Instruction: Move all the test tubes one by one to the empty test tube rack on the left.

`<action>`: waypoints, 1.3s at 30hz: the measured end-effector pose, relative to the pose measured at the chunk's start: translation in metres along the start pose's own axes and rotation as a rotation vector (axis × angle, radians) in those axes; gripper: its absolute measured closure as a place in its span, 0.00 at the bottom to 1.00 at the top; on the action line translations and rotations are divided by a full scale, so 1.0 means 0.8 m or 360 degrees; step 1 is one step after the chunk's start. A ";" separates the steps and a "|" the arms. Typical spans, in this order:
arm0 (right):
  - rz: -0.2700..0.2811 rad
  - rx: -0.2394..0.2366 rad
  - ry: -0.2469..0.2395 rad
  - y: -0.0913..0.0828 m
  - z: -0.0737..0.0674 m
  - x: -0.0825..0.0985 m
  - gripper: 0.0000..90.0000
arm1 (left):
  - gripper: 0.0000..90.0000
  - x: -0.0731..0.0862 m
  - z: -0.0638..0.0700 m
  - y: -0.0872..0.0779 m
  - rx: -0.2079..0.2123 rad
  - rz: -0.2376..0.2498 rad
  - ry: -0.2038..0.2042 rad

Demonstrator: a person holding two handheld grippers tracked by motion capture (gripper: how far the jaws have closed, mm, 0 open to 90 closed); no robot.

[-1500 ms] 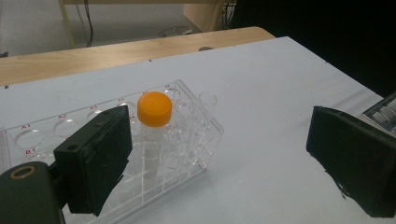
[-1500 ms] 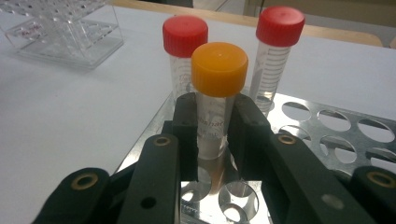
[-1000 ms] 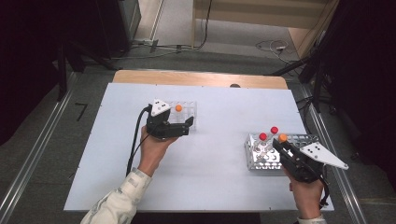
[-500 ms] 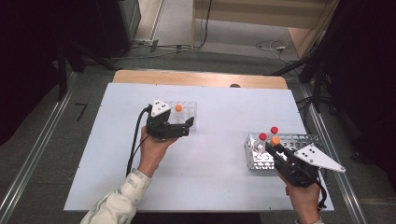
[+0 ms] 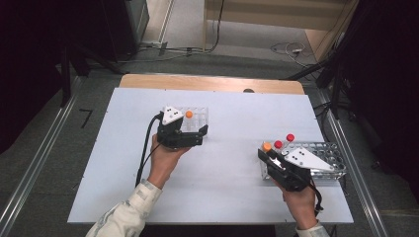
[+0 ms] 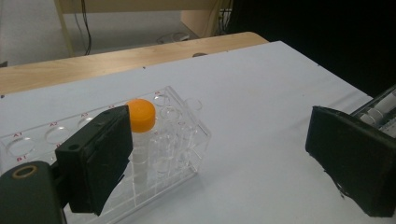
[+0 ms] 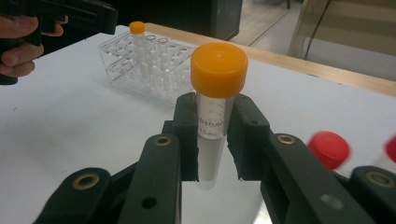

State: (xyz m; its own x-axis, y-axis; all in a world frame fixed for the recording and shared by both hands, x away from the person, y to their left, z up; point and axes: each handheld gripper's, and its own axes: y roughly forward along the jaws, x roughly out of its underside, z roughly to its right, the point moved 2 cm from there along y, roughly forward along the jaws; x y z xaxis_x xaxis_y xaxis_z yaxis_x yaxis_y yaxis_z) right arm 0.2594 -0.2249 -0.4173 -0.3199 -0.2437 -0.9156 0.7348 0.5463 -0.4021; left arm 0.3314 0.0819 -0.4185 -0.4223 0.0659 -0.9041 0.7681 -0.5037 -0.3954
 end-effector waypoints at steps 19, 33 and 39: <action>-0.0152 -0.0074 -0.0057 0.098 -0.045 -0.006 0.79 | 0.11 0.000 0.024 -0.005 0.0114 0.0022 0.0046; -0.0189 -0.0099 -0.0065 0.133 -0.063 -0.008 0.79 | 0.24 0.008 0.059 0.011 0.0274 -0.0026 0.0126; -0.0187 -0.0114 -0.0071 0.137 -0.070 -0.010 0.79 | 0.42 0.013 0.066 0.019 0.0323 -0.0061 0.0170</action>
State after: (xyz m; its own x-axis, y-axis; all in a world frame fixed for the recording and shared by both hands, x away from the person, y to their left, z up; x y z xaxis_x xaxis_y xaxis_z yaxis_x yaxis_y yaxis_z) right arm 0.3095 -0.1182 -0.4545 -0.3731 -0.3439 -0.8617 0.6487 0.5672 -0.5073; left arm 0.3130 0.0299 -0.4254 -0.3876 0.1734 -0.9054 0.6355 -0.6612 -0.3987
